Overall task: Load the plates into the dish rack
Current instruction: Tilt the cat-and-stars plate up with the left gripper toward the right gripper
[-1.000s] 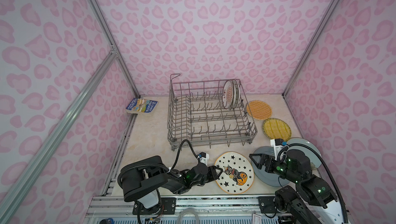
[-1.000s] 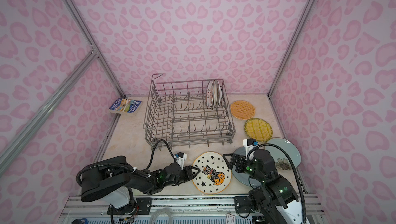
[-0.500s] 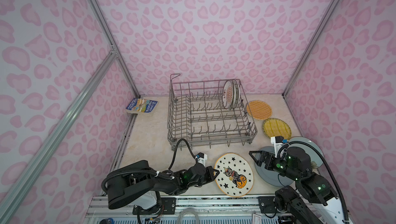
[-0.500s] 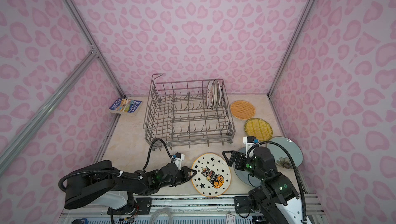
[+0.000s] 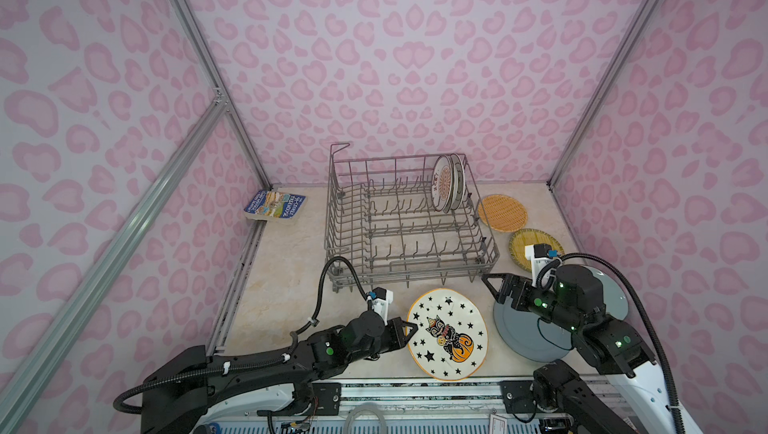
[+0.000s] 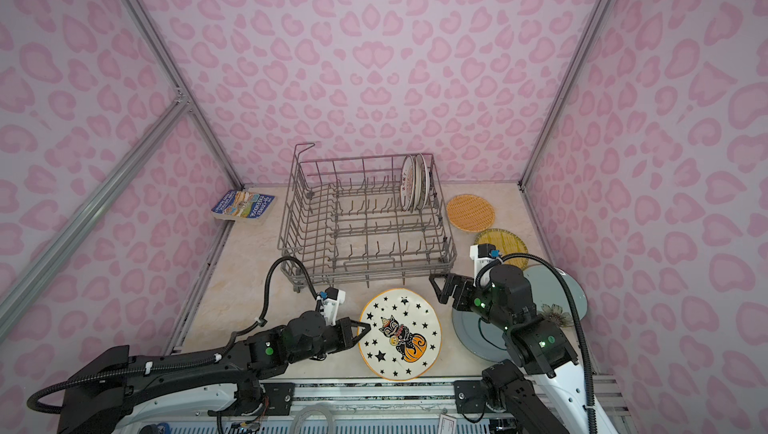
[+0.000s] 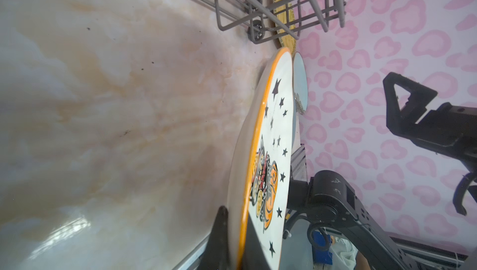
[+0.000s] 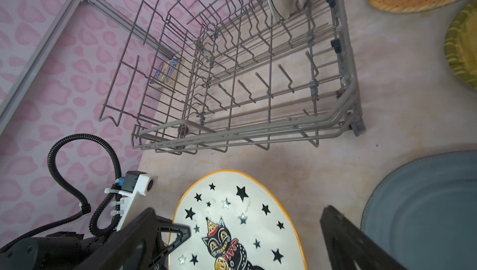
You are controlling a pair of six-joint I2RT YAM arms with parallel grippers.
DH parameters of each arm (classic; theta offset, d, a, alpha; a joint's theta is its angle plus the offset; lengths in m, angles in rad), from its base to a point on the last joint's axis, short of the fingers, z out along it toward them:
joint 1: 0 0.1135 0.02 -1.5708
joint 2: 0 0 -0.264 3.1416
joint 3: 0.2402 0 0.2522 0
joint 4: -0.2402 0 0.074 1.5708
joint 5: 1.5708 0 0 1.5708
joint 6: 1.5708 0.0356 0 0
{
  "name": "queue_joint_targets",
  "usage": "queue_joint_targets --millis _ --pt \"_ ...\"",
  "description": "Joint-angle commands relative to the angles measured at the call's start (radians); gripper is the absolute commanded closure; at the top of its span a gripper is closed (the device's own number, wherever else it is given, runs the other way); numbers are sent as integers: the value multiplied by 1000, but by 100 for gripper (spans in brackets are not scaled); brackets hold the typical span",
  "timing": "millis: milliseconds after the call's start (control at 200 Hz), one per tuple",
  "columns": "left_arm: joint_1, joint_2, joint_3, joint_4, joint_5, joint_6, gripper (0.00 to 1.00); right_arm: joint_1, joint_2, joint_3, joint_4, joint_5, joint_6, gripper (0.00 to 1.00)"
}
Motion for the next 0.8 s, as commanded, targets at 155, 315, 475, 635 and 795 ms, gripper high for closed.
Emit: queue_joint_targets --millis 155,315,475,635,795 --pt "0 32 209 81 109 67 96 -27 113 151 28 50 -90 2" --pt "69 82 346 89 175 76 96 -108 156 219 50 -36 -85 2" --pt "173 121 485 68 270 95 96 -174 166 285 47 -90 -63 2" --pt "316 141 544 89 370 65 96 -190 148 300 66 -144 -26 2" --pt "406 147 563 102 411 55 96 -176 100 212 177 -234 82 2"
